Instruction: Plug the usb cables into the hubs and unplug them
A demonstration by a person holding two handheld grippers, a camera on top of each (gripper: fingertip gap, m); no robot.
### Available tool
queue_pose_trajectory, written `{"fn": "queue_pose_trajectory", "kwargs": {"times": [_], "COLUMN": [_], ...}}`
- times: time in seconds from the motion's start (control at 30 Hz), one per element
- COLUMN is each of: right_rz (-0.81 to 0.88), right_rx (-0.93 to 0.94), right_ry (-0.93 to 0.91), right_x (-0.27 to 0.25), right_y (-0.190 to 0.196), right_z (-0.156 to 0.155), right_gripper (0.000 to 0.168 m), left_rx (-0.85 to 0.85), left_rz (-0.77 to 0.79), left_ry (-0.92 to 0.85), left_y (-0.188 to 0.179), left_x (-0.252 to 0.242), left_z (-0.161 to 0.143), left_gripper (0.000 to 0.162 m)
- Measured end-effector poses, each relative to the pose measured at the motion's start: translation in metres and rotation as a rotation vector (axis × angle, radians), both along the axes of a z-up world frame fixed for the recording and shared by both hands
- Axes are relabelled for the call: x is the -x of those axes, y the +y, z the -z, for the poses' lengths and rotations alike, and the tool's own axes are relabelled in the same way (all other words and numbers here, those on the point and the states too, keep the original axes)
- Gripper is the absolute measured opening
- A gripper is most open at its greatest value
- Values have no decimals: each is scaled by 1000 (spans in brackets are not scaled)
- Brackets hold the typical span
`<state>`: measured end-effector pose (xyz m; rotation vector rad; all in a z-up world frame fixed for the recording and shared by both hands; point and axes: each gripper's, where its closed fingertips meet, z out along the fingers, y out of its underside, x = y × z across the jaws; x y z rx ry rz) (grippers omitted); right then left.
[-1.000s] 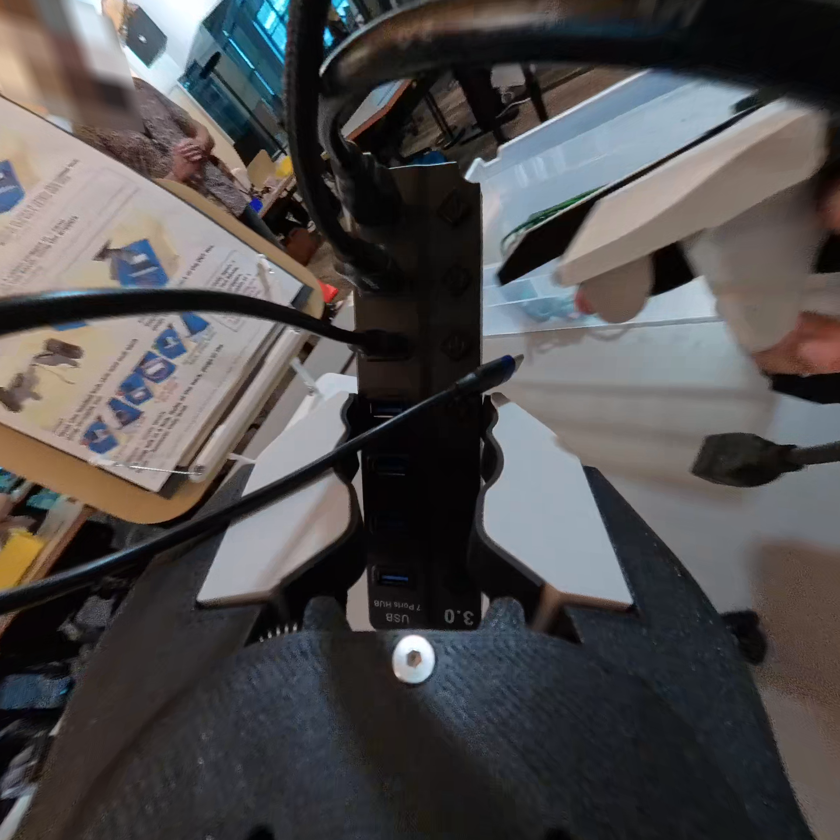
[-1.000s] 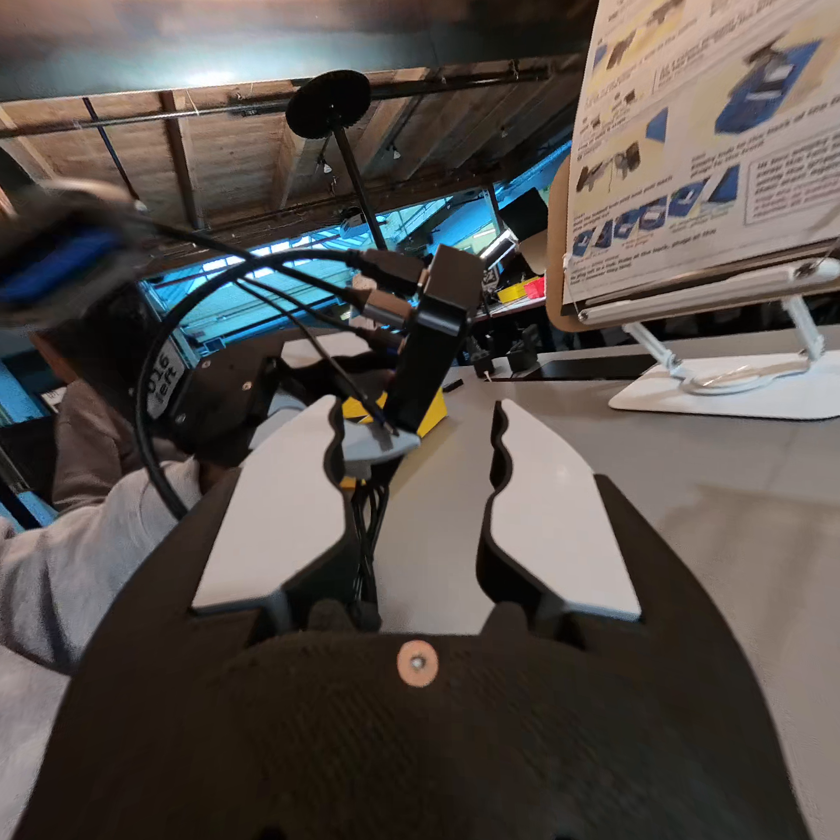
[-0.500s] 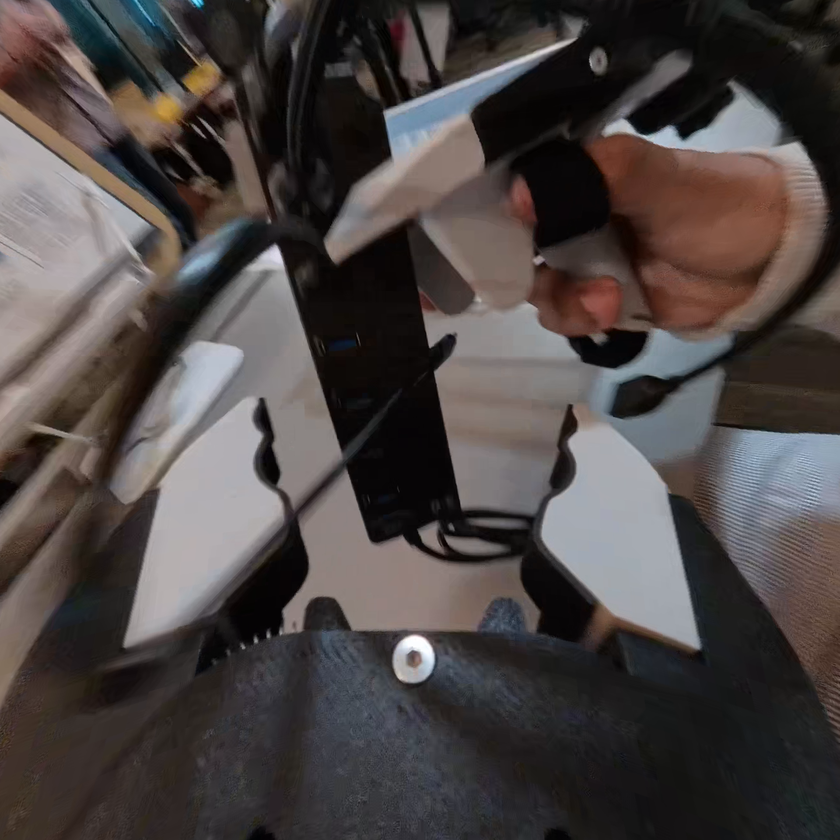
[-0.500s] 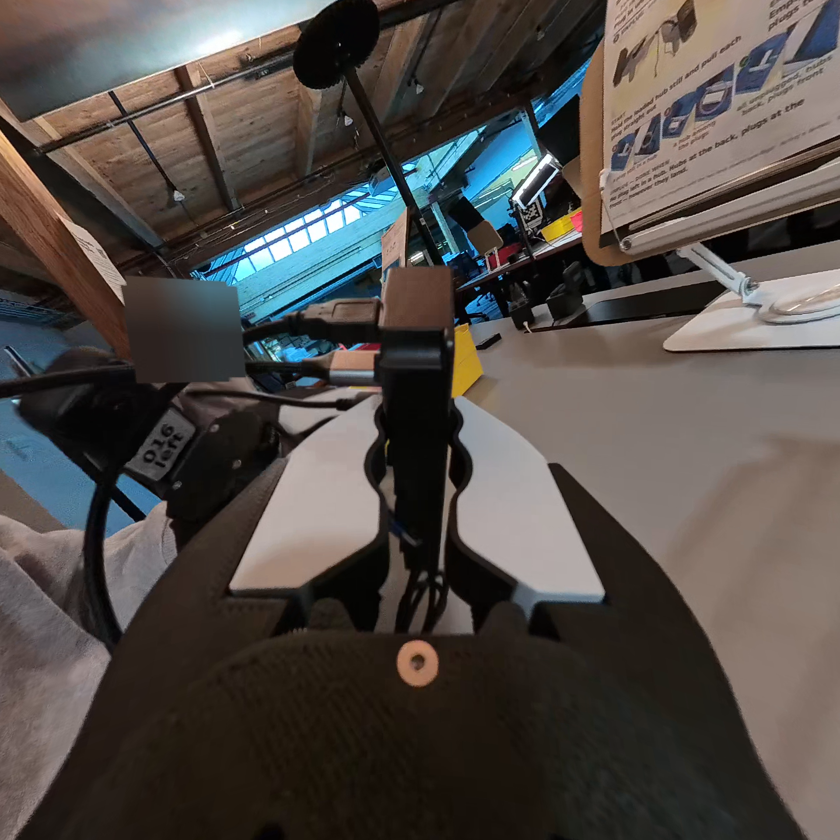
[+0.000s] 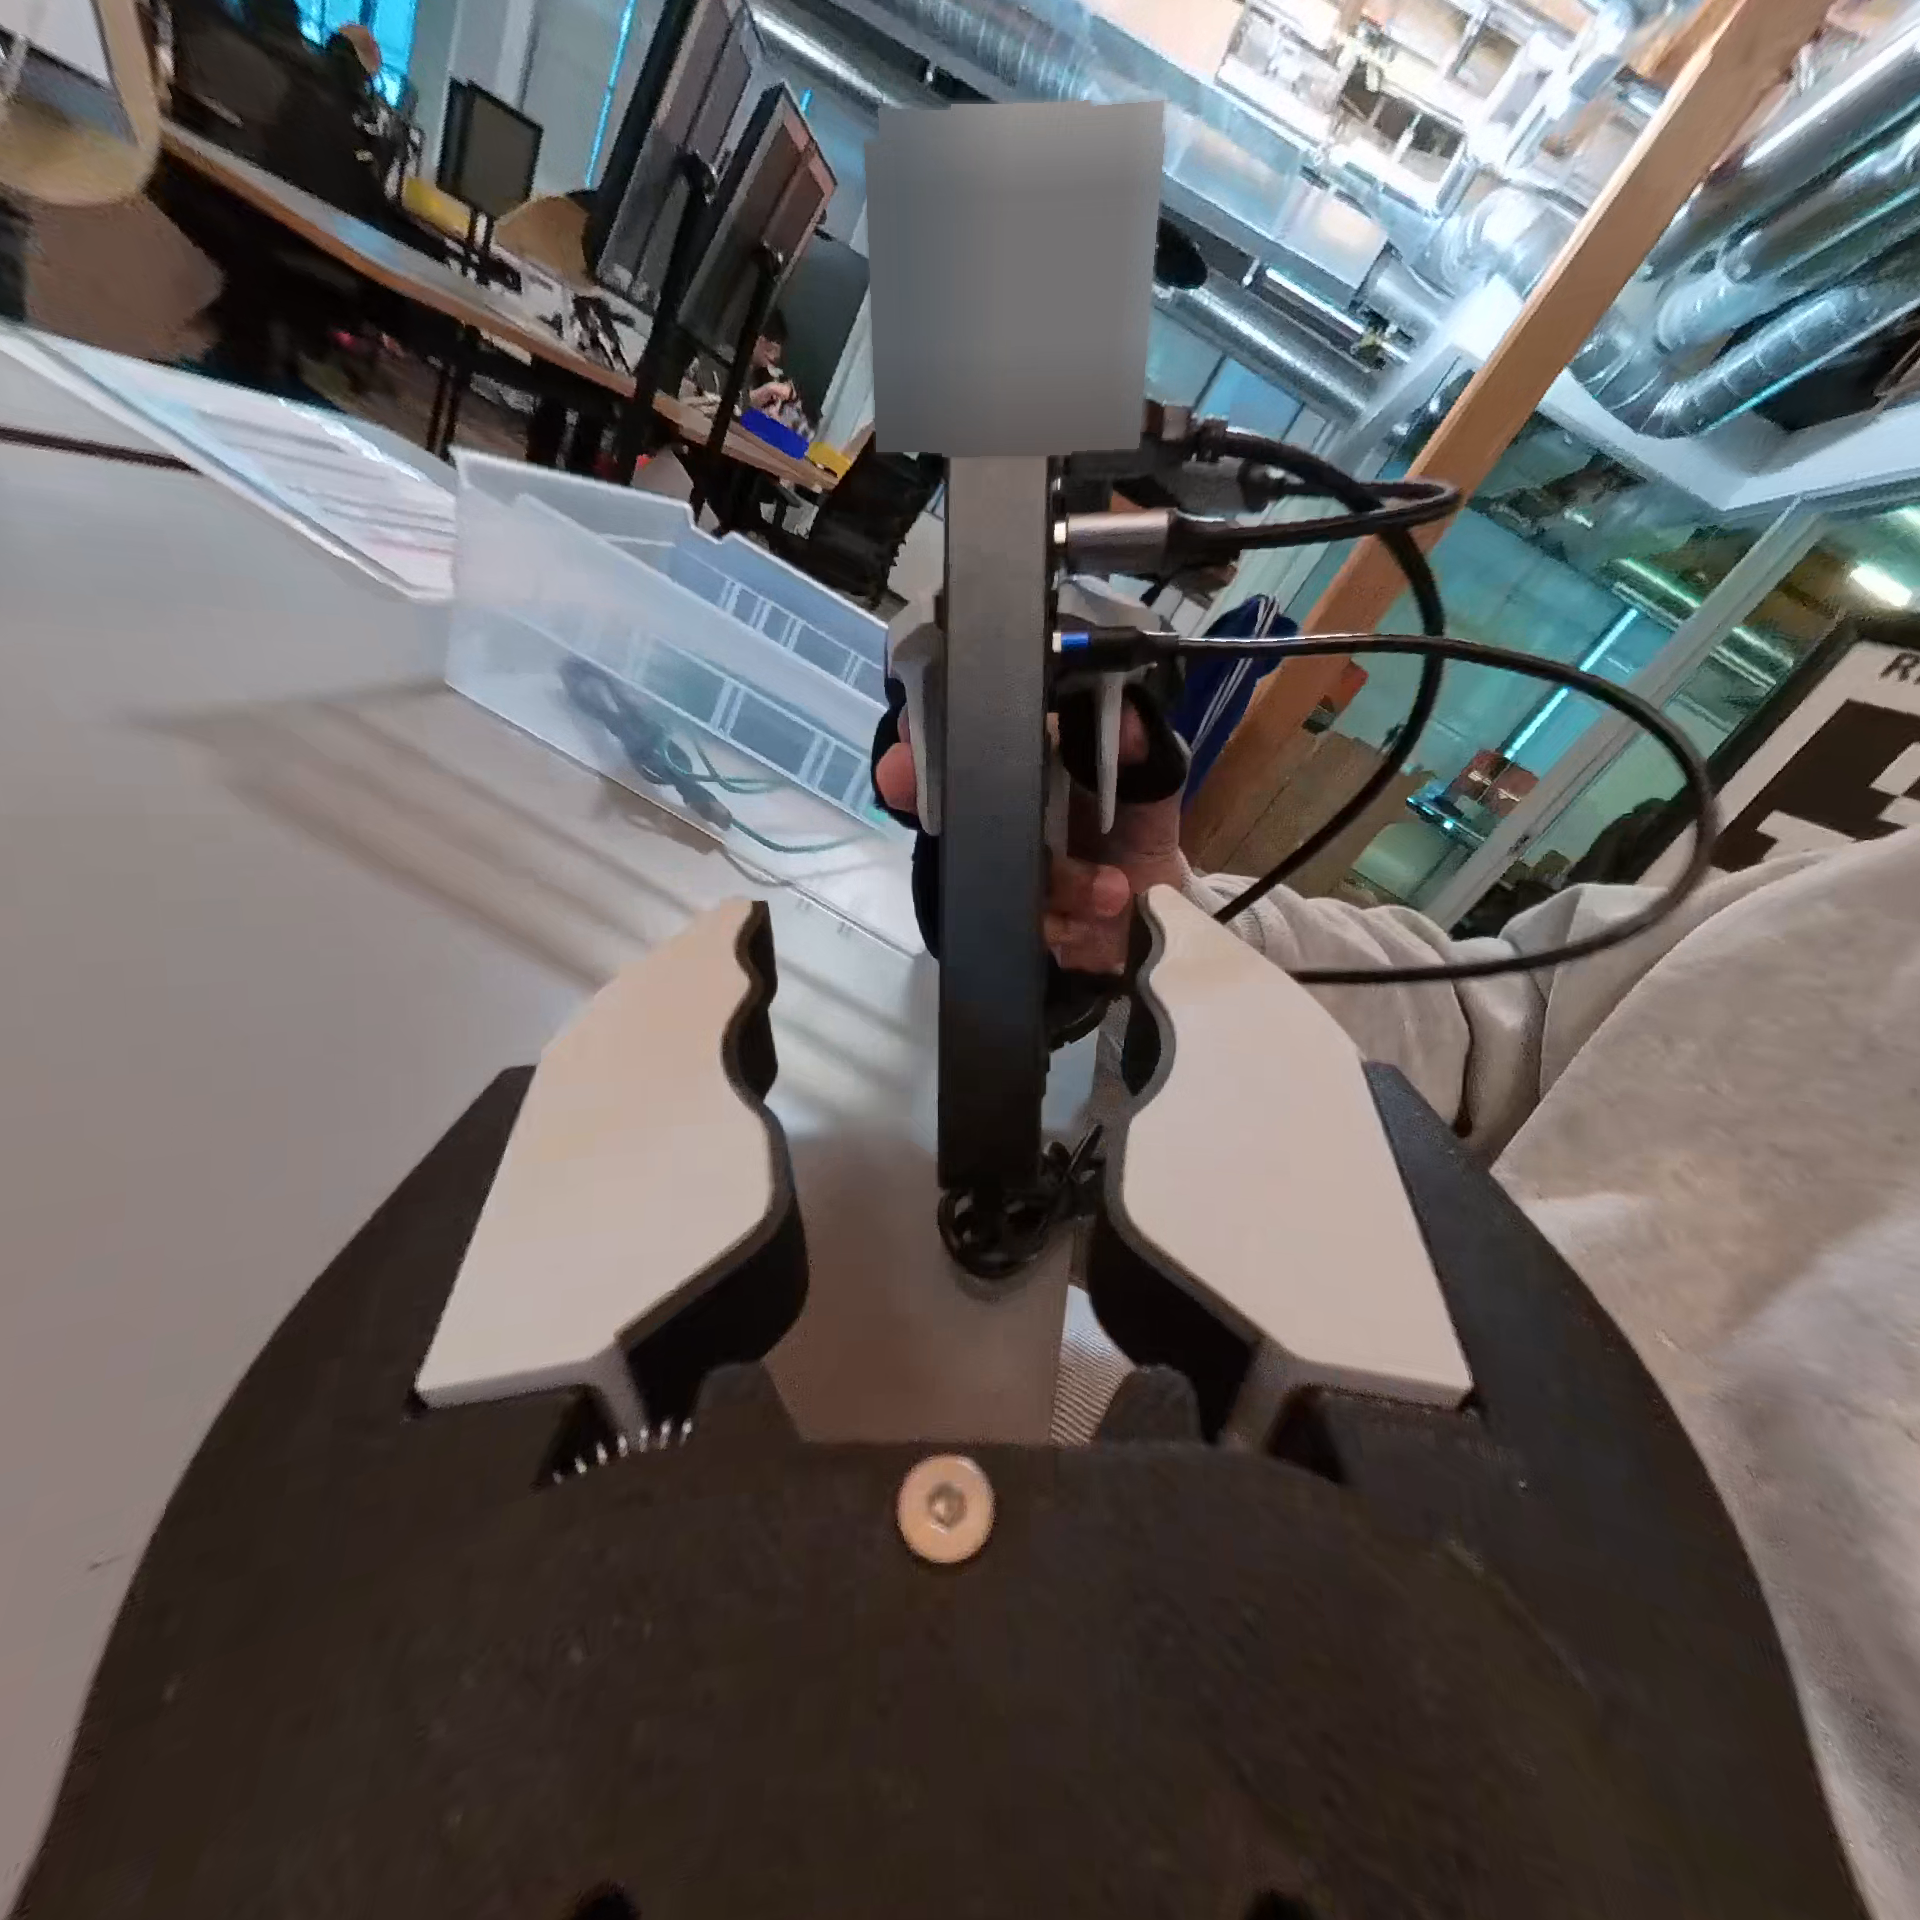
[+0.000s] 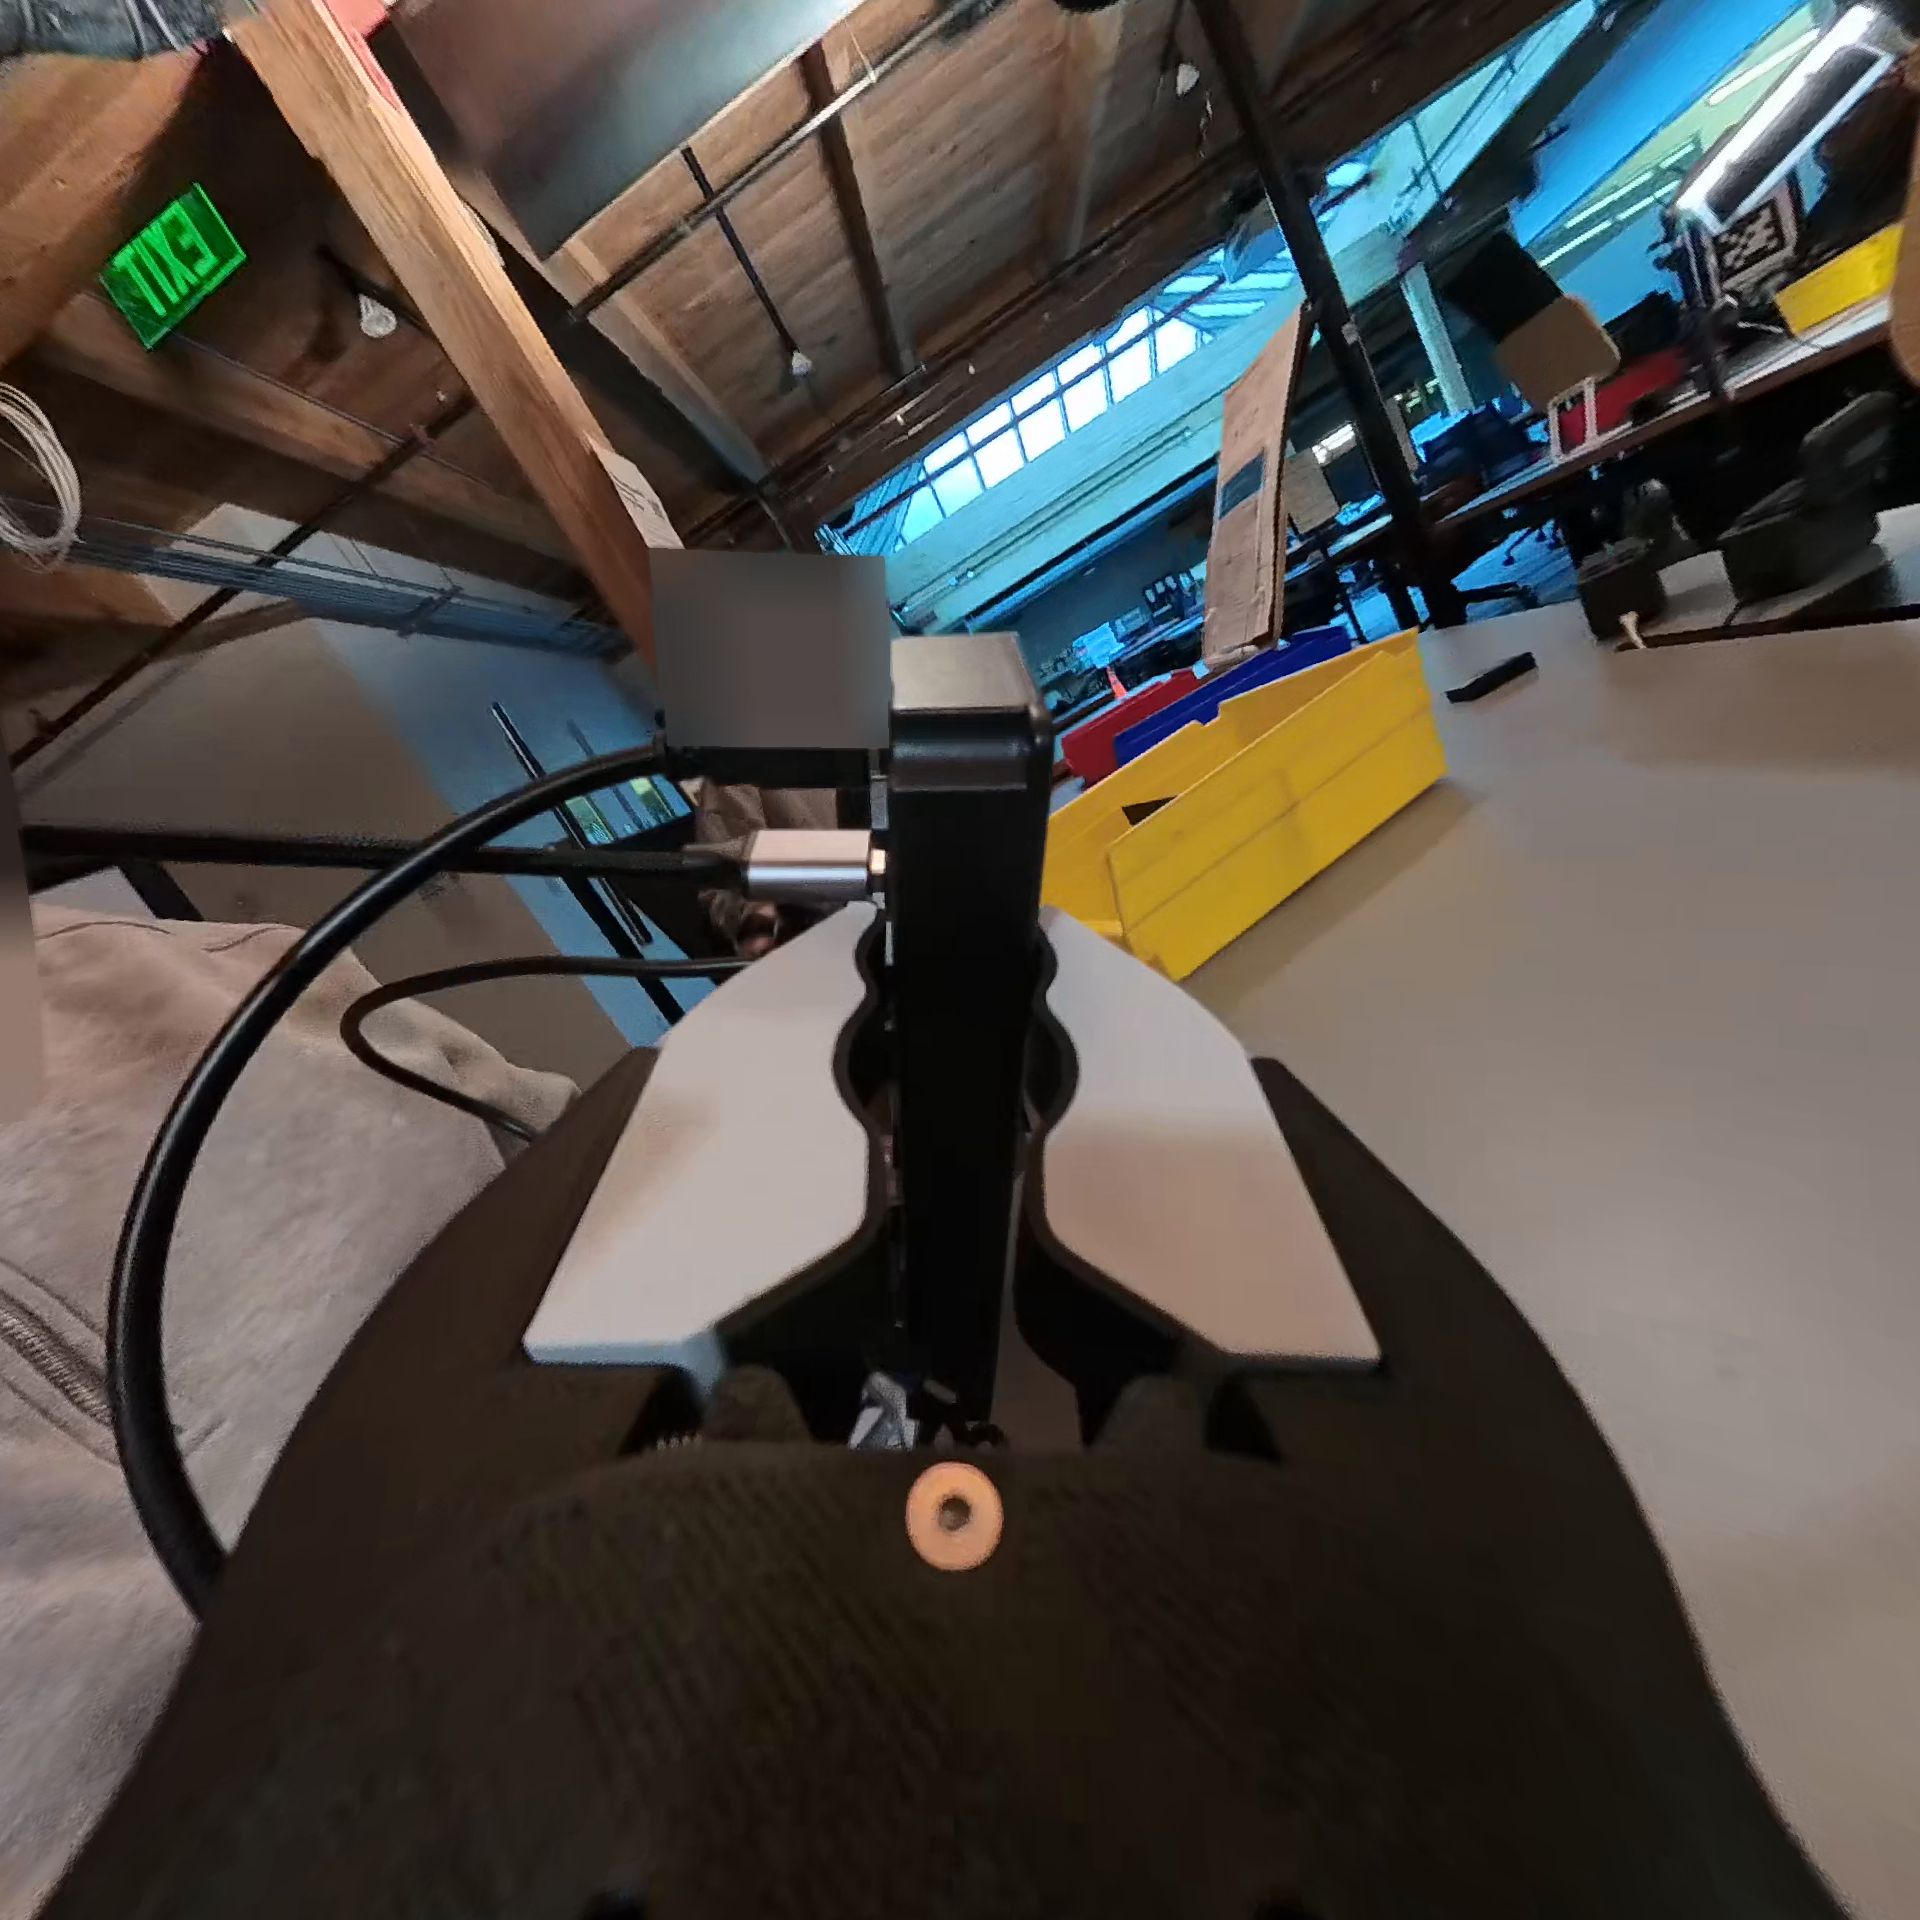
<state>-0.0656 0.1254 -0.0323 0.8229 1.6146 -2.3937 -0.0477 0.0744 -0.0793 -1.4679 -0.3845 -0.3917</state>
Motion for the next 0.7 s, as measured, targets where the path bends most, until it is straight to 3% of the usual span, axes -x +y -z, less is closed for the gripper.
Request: {"fn": "queue_pose_trajectory", "kwargs": {"times": [0.13, 0.3, 0.5, 0.63, 0.7], "right_rz": [-10, -81, -152, -179, -189], "right_rx": [-51, -58, -123, -139, -132], "right_ry": [-20, -31, -32, -49, -60], "right_x": [-2, -12, -24, -26, -26], "right_y": [-14, -28, -46, -53, -53], "right_z": [9, 11, 18, 22, 24], "right_gripper": [24, 24, 24, 24, 25], "left_rx": [90, 183, 122, 91, 93], "left_rz": [50, 90, 93, 105, 104], "left_ry": [42, 86, 60, 93, 101], "left_y": [16, 28, 29, 25, 25], "left_x": [-18, -33, -34, -36, -37], "left_z": [13, 31, 22, 17, 19], "left_gripper": [68, 57, 51, 31, 31]}}
